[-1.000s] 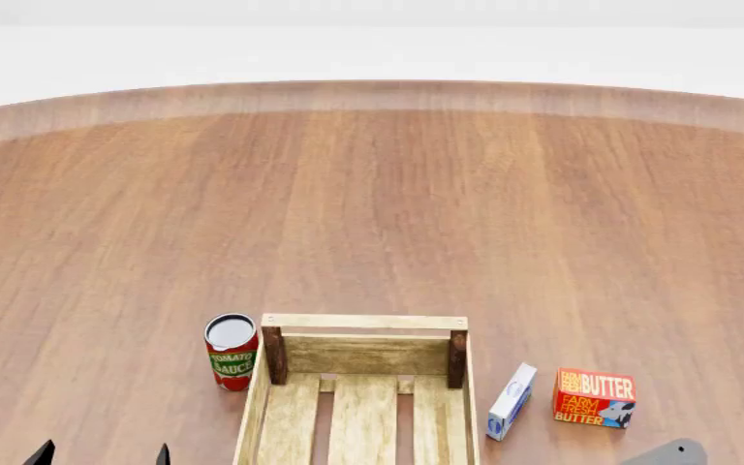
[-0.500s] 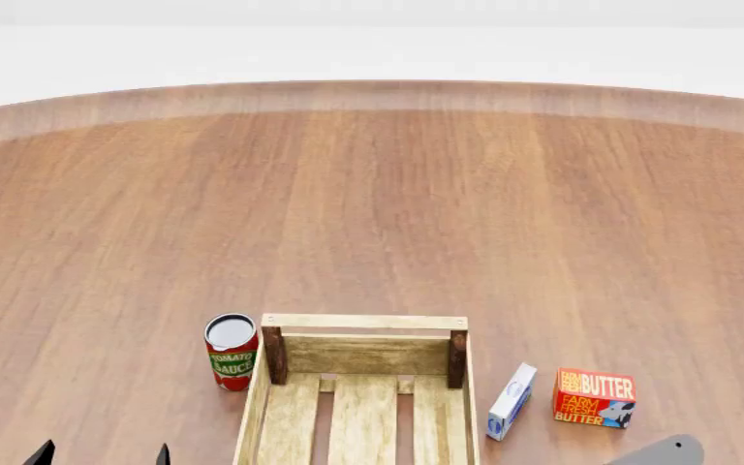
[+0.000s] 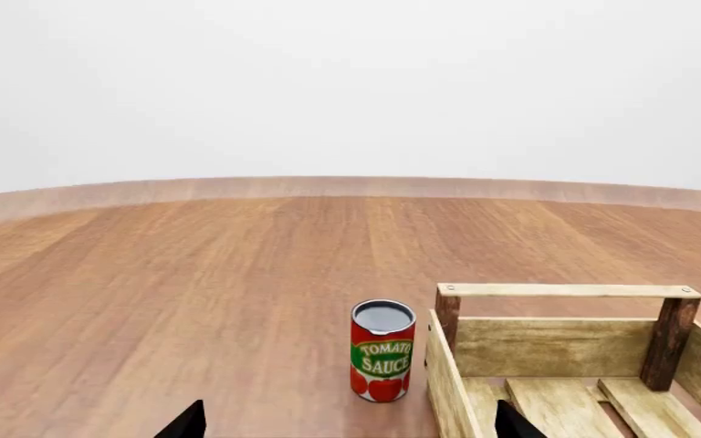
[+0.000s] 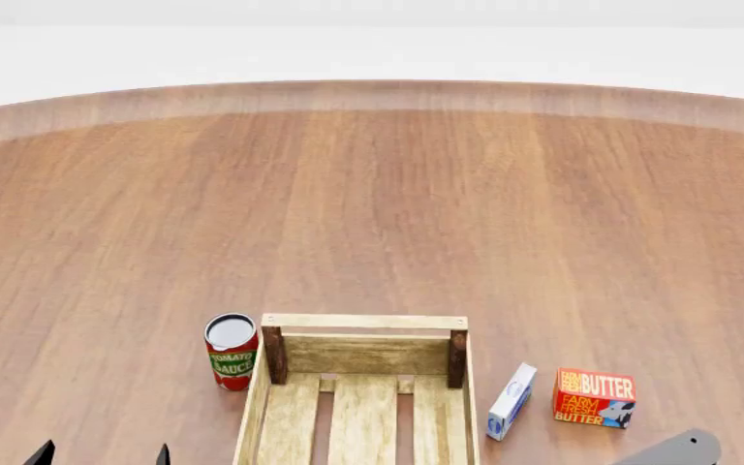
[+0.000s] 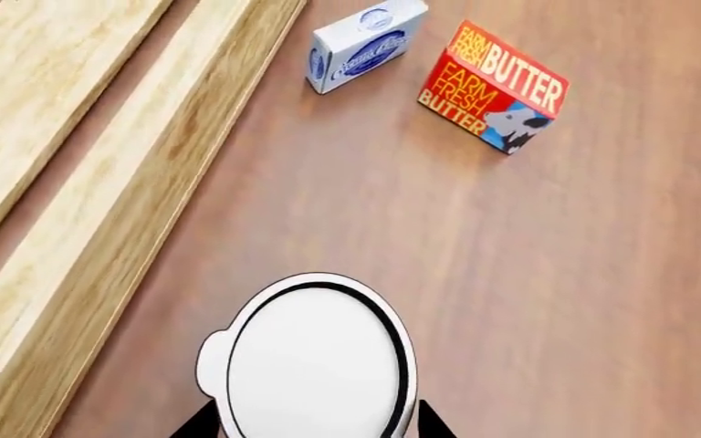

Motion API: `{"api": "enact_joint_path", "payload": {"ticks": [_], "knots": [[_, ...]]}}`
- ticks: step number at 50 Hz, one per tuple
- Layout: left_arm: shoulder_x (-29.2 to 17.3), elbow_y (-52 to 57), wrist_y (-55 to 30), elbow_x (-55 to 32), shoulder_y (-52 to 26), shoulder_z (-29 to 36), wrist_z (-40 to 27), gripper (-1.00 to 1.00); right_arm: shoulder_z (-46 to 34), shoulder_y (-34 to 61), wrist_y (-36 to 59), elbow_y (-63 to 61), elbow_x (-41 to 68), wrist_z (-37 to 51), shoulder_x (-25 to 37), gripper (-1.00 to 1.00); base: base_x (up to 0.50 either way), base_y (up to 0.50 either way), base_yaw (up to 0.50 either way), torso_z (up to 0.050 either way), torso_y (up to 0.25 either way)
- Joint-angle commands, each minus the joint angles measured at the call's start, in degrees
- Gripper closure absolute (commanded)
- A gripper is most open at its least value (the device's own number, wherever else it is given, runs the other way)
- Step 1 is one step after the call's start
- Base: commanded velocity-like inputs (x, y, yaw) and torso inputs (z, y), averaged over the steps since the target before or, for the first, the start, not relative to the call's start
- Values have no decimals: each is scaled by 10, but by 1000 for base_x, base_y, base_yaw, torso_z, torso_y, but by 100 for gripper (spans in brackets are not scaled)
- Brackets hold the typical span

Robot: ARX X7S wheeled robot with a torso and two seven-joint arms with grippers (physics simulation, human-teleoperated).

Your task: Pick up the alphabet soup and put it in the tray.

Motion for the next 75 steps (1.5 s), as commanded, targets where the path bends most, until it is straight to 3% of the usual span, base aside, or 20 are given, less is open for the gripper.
{"api": "enact_joint_path", "payload": {"ticks": [1, 22, 26, 29, 37, 57, 75], "knots": [[-2, 0, 0, -3, 0, 2, -2, -100, 24, -2, 42, -66, 15, -6, 27, 100, 0, 0, 0, 0, 0], [-6, -4, 4, -7, -3, 7, -6, -100, 95, 55, 195, -223, 122, -45, 95, 100, 0, 0, 0, 0, 0], [-6, -5, 4, -8, -4, 8, -7, -100, 80, 95, 197, -213, 215, 13, 123, 100, 0, 0, 0, 0, 0], [-6, -5, 5, -8, -4, 9, -8, -100, 52, 154, 197, -193, 351, 110, 154, 100, 0, 0, 0, 0, 3], [-7, -10, 8, -9, -7, 11, -8, -100, -29, 277, 193, -156, 474, 172, 199, 100, 0, 0, 0, 0, 0], [-10, -13, 11, -13, -9, 16, -11, -100, -212, 515, 187, -88, 445, 93, 166, 100, 0, 0, 0, 0, 1], [-13, -11, 12, -15, -9, 20, -15, -100, -354, 624, 129, -14, 349, -5, 85, 100, 0, 0, 0, 0, 1]]}}
